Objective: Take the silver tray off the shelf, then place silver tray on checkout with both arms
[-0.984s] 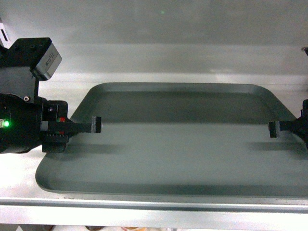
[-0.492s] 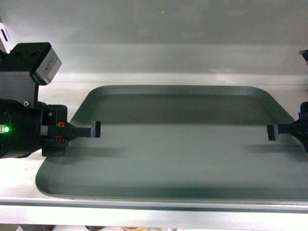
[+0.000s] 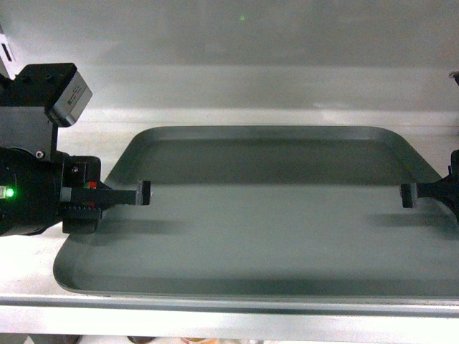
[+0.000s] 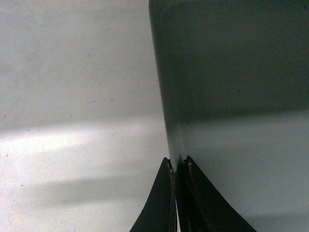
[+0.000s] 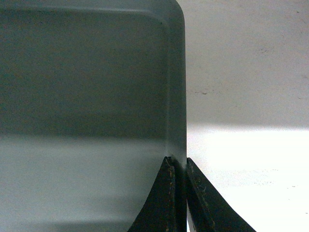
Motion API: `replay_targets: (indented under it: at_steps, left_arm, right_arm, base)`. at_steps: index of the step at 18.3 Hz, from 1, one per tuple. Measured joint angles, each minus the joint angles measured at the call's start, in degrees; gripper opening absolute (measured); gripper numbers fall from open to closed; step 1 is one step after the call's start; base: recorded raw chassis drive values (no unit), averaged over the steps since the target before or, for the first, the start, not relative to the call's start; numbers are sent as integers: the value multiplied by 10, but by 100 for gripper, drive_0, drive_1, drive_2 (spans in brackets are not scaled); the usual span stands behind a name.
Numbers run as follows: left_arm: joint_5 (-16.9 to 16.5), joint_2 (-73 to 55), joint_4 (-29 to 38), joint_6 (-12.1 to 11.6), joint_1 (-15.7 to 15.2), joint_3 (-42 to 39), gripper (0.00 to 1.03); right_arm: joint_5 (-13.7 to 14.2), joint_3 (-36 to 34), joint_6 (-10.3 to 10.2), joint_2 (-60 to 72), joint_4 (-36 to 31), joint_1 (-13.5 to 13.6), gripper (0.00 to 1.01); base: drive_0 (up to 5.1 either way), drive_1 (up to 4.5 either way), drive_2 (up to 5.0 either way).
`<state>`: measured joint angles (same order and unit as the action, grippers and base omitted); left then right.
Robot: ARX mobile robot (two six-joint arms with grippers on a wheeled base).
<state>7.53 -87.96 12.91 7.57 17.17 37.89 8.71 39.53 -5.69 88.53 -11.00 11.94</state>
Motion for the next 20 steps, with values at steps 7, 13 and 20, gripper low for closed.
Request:
replay_targets:
  at_steps: [7,13,20]
  left_arm:
    - [0,0,2,0,0,0,4]
    - [0,0,-1,0,0,0,4]
    - [0,2,0,0,1,0,4]
  right_arm:
    - [0,0,0,-1,-1,0,3]
    - [-1,-1,2,-2,2,0,3]
    - [-1,-2,2,-3,0,0,3]
  base:
    - [10,-298,318]
    - [15,-416,447]
    - [6,-425,438]
